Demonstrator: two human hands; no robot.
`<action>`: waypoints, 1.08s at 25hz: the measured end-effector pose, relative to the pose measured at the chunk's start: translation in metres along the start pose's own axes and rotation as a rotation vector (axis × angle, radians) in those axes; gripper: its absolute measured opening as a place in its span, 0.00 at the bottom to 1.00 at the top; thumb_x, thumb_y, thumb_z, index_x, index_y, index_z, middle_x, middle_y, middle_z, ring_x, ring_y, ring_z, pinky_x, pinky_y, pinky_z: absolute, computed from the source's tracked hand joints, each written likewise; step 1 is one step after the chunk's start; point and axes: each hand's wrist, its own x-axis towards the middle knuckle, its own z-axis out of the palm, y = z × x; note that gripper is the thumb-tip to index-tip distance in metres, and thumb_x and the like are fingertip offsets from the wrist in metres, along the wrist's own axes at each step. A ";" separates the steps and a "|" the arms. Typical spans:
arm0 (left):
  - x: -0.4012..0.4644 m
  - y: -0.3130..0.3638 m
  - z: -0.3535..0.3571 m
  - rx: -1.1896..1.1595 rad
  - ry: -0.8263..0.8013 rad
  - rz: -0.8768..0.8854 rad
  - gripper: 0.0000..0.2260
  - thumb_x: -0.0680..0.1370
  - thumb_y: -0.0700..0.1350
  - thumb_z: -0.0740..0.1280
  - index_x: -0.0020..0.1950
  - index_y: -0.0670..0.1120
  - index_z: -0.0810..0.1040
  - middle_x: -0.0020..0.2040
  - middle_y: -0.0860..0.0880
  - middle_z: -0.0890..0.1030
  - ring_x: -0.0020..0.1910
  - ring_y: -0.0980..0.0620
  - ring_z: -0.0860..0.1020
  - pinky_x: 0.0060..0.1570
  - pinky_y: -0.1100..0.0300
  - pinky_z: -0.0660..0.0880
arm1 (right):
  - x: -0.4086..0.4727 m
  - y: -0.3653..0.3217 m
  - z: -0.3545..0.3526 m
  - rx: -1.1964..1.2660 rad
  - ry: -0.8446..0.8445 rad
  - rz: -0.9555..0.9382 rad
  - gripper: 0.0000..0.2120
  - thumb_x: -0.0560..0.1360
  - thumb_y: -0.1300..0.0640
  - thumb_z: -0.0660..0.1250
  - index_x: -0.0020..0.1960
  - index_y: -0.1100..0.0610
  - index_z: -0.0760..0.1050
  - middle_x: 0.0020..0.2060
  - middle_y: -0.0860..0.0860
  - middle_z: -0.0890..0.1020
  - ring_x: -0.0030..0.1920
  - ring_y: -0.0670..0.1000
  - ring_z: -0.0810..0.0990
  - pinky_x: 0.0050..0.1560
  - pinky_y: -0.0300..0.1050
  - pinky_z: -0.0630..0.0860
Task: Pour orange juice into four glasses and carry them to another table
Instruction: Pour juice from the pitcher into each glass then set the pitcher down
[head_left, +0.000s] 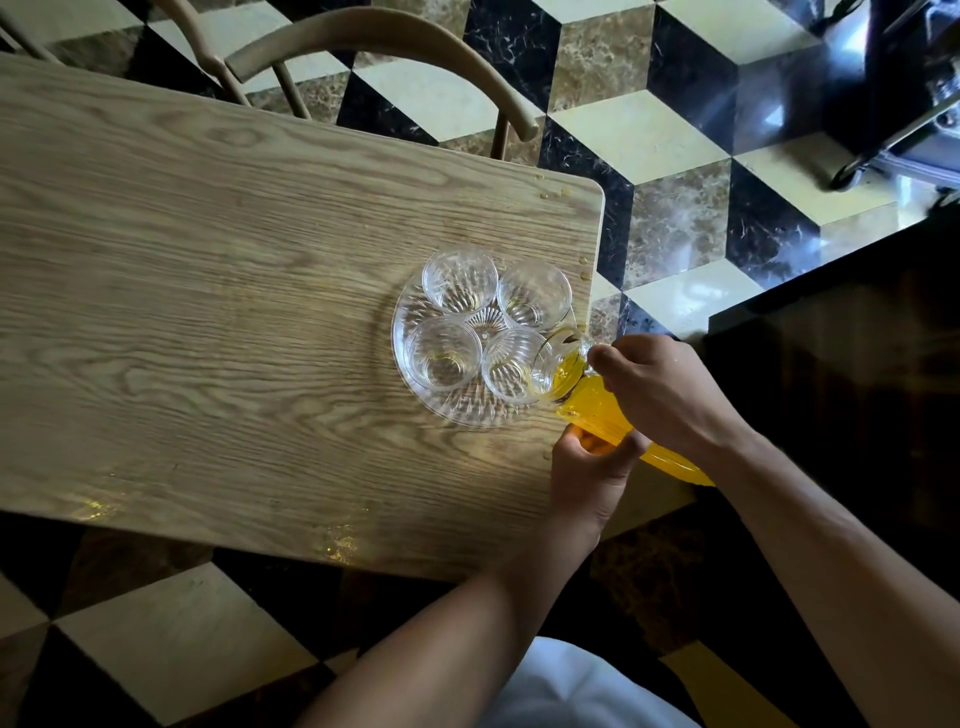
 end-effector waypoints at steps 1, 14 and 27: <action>0.000 0.001 0.000 -0.011 0.007 0.003 0.14 0.66 0.47 0.81 0.40 0.49 0.75 0.26 0.60 0.75 0.26 0.64 0.67 0.29 0.69 0.67 | 0.001 -0.001 0.000 -0.004 -0.001 0.003 0.23 0.81 0.49 0.61 0.41 0.68 0.77 0.31 0.61 0.80 0.29 0.53 0.72 0.32 0.45 0.67; -0.005 0.003 0.006 -0.058 -0.011 -0.047 0.15 0.61 0.52 0.81 0.37 0.49 0.77 0.28 0.59 0.74 0.28 0.61 0.67 0.31 0.67 0.67 | 0.010 0.003 0.003 -0.074 -0.016 0.027 0.24 0.81 0.48 0.61 0.40 0.69 0.75 0.30 0.61 0.78 0.30 0.54 0.71 0.32 0.45 0.67; -0.006 0.007 0.010 -0.067 -0.040 -0.056 0.18 0.70 0.42 0.81 0.33 0.52 0.73 0.24 0.61 0.72 0.25 0.63 0.66 0.30 0.69 0.66 | 0.015 -0.010 -0.002 -0.147 -0.058 0.061 0.19 0.80 0.51 0.60 0.33 0.59 0.68 0.28 0.56 0.72 0.28 0.54 0.67 0.30 0.45 0.63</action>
